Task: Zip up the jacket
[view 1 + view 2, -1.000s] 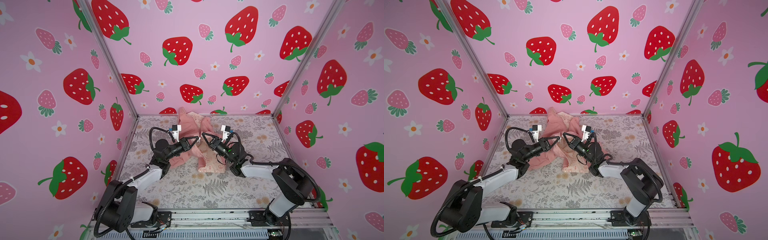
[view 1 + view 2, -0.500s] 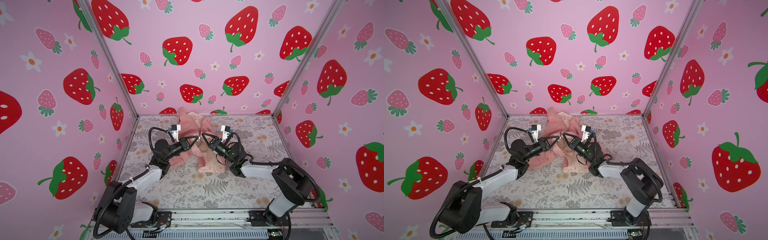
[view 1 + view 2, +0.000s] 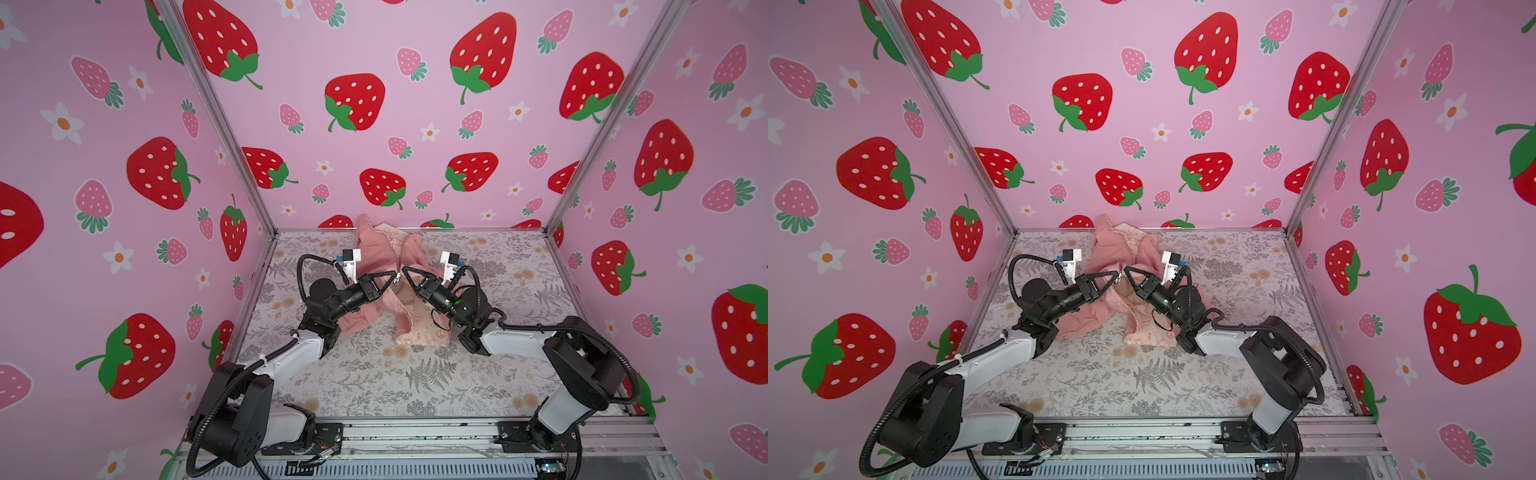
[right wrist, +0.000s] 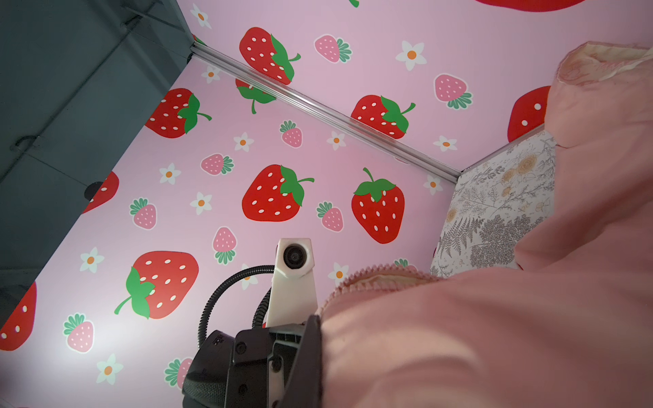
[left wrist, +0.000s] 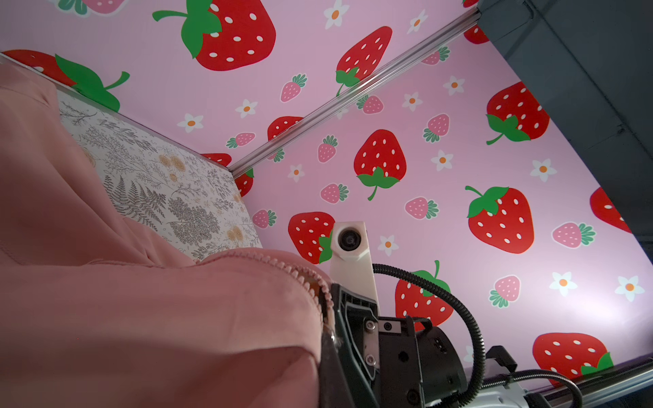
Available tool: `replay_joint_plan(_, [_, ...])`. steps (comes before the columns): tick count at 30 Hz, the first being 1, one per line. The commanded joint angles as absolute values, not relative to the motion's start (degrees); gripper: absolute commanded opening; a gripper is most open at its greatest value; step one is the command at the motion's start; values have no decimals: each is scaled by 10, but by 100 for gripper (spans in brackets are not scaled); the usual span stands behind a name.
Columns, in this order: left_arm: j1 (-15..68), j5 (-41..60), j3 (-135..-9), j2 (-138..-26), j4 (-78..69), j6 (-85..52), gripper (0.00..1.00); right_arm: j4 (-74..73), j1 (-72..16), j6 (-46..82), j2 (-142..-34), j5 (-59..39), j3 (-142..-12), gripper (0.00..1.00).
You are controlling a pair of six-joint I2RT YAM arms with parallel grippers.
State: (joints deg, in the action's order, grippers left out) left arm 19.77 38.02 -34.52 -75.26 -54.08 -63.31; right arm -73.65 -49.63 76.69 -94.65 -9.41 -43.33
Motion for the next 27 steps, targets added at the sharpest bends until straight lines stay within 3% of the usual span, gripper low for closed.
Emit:
replay_joint_plan(1, [199,384,-363,-750,-579,-640,0,-761,-501,768,-948,-88,-435,0])
replay_joint_plan(27, [200,385,-364,-760,-592,-653,0,-735,-502,743,-943,-85,-447,0])
